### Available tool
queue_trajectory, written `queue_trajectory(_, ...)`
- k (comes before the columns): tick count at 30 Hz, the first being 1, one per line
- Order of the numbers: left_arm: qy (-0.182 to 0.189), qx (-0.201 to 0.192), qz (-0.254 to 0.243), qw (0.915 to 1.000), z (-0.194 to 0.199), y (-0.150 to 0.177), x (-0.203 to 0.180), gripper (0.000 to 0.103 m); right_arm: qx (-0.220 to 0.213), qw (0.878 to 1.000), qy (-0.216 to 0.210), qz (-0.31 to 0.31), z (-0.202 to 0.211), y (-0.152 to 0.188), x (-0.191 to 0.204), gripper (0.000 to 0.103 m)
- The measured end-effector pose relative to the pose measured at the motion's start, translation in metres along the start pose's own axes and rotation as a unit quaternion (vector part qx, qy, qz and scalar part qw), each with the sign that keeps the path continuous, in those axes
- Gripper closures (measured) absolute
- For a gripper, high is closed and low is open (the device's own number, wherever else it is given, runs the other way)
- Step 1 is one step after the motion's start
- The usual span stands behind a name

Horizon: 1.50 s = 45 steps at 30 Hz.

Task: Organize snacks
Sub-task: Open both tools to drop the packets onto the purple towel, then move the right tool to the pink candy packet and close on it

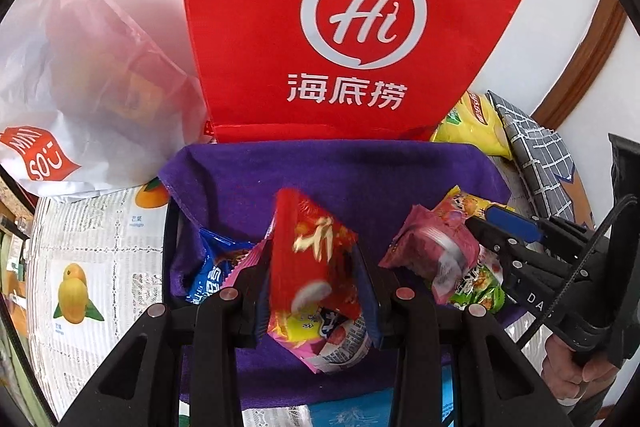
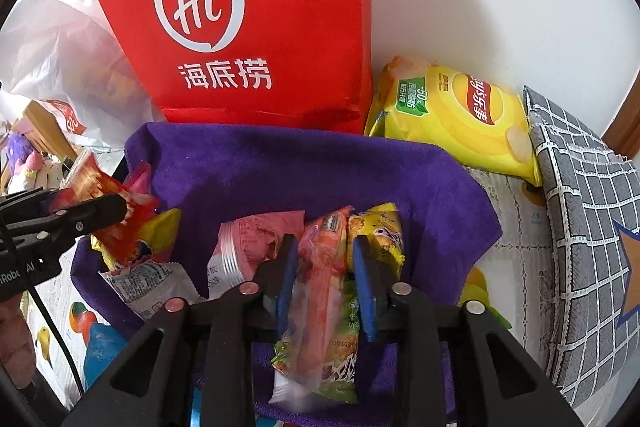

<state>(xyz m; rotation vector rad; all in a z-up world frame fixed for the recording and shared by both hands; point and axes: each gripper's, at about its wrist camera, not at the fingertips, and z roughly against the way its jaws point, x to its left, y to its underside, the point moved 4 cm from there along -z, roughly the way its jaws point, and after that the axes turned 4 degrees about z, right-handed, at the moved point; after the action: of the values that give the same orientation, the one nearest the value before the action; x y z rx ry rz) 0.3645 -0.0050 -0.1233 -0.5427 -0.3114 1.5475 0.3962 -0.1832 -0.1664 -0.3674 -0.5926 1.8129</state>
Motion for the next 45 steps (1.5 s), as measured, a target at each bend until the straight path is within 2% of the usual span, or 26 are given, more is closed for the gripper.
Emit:
queue_trajectory(7, 0.001, 0.001, -0.002, 1.0, -0.002, 0.0, -0.001, 0.068, -0.022, 1.0, -0.002, -0.004, 0.014, -0.003, -0.001, 0.062)
queue_trajectory(19, 0.009, 0.007, -0.007, 0.9999, -0.004, 0.001, -0.006, 0.067, -0.063, 0.998, 0.009, -0.024, 0.045, -0.012, -0.009, 0.059)
queue_trajectory(30, 0.021, -0.009, -0.011, 0.9997, 0.012, -0.001, -0.011, 0.052, -0.083, 0.996, 0.019, -0.026, 0.06, -0.012, -0.003, 0.057)
queue_trajectory(38, 0.037, -0.028, -0.015, 0.9988, 0.032, -0.006, -0.01, 0.049, -0.109, 0.993, 0.046, -0.004, 0.081, -0.013, 0.01, 0.052)
queue_trajectory(42, 0.043, -0.039, -0.02, 0.9981, 0.044, -0.006, -0.015, 0.046, -0.132, 0.99, 0.049, -0.016, 0.096, -0.004, 0.012, 0.047)
queue_trajectory(45, 0.049, -0.049, -0.025, 0.9972, 0.055, -0.004, -0.019, 0.044, -0.127, 0.99, 0.053, -0.025, 0.103, 0.005, 0.012, 0.047)
